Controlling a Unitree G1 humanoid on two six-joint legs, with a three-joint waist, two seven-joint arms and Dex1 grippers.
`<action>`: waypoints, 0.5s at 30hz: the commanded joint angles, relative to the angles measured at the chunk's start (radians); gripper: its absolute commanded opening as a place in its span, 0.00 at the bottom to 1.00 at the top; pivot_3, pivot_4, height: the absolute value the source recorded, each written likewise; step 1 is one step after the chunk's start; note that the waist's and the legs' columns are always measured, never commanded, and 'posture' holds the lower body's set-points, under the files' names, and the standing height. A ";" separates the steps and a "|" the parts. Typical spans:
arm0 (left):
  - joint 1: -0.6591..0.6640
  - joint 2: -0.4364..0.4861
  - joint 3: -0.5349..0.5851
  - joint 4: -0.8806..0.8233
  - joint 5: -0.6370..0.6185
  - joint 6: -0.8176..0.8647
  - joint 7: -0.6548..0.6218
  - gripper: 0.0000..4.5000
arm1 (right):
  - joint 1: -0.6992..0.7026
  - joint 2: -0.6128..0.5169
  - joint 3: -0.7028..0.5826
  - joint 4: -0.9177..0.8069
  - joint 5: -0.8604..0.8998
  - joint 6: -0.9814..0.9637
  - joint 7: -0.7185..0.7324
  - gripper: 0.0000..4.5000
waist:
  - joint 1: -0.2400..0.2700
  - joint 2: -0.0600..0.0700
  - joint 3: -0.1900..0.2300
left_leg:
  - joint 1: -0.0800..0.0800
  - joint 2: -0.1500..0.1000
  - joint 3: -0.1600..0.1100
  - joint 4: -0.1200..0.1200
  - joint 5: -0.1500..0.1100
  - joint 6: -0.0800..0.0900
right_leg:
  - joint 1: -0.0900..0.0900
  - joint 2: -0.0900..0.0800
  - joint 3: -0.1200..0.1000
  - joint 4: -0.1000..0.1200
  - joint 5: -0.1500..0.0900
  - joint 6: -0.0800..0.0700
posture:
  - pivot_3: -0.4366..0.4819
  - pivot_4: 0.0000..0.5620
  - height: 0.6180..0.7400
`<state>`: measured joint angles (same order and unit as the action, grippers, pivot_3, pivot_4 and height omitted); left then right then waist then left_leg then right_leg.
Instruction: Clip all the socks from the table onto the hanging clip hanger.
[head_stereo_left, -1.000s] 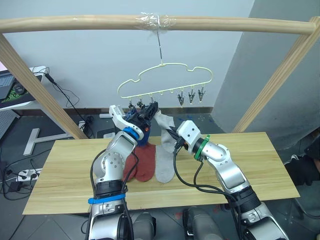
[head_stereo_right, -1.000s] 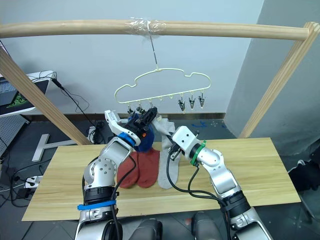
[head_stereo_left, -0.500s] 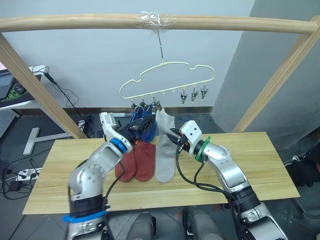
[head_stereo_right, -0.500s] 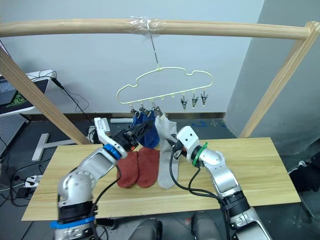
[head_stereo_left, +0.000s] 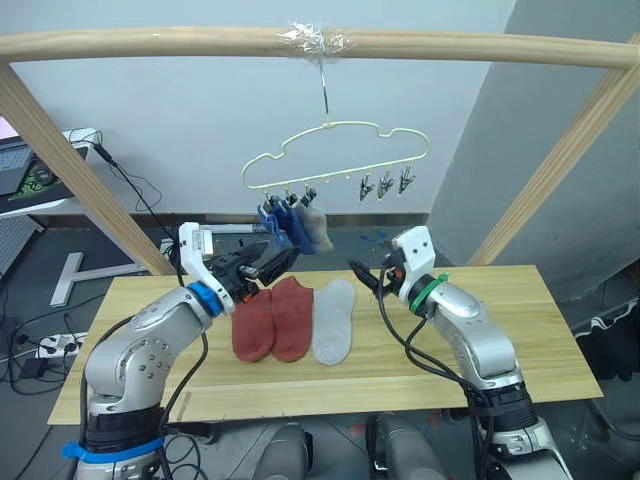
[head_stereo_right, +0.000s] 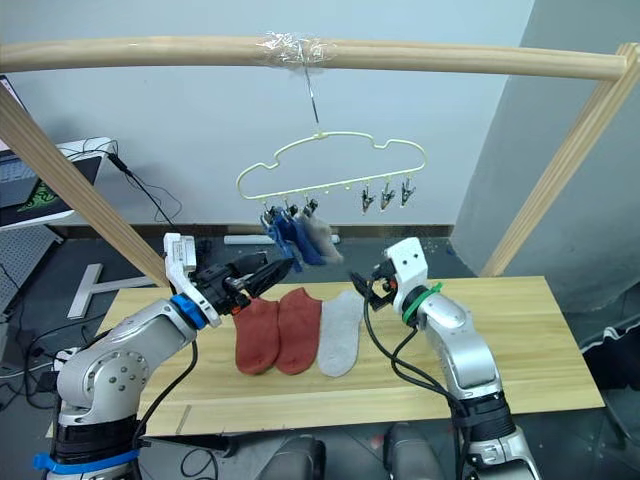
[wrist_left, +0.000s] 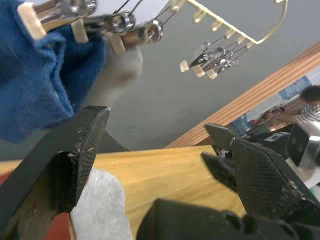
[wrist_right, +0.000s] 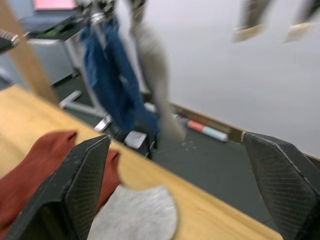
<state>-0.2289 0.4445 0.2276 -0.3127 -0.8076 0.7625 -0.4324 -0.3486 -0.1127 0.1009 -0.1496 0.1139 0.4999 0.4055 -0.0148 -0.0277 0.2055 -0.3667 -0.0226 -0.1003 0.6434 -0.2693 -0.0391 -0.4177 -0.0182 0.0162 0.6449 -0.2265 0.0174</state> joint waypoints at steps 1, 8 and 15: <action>-0.015 0.004 -0.020 -0.035 0.029 -0.050 -0.031 1.00 | -0.047 0.034 -0.053 -0.076 0.022 0.013 -0.083 0.99 | 0.000 0.000 0.000 | -0.001 0.000 0.000 0.000 0.000 0.000 | -0.001 0.000 0.000 0.000 0.000 0.000 | 0.52 0.31 1.00; -0.057 0.003 -0.035 0.020 0.077 -0.086 -0.051 1.00 | -0.082 0.027 -0.039 -0.059 -0.002 -0.006 -0.116 0.64 | 0.000 0.000 0.000 | -0.004 0.000 0.001 0.000 0.000 0.000 | -0.003 0.000 0.000 0.000 0.000 0.000 | 0.51 0.31 1.00; -0.064 0.002 -0.041 0.030 0.099 -0.099 -0.059 1.00 | -0.109 0.043 -0.035 -0.024 -0.001 -0.025 -0.119 0.50 | -0.002 0.000 0.000 | -0.005 0.000 0.001 0.000 0.000 0.000 | -0.004 0.000 0.000 0.000 0.000 0.000 | 0.51 0.31 1.00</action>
<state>-0.2804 0.4445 0.1839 -0.2653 -0.7134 0.6857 -0.4824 -0.4276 -0.0761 0.0628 -0.1629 0.1019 0.5063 0.2933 -0.0172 -0.0276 0.2055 -0.3716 -0.0228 -0.0997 0.6437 -0.2692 -0.0392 -0.4218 -0.0184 0.0160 0.6450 -0.2263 0.0173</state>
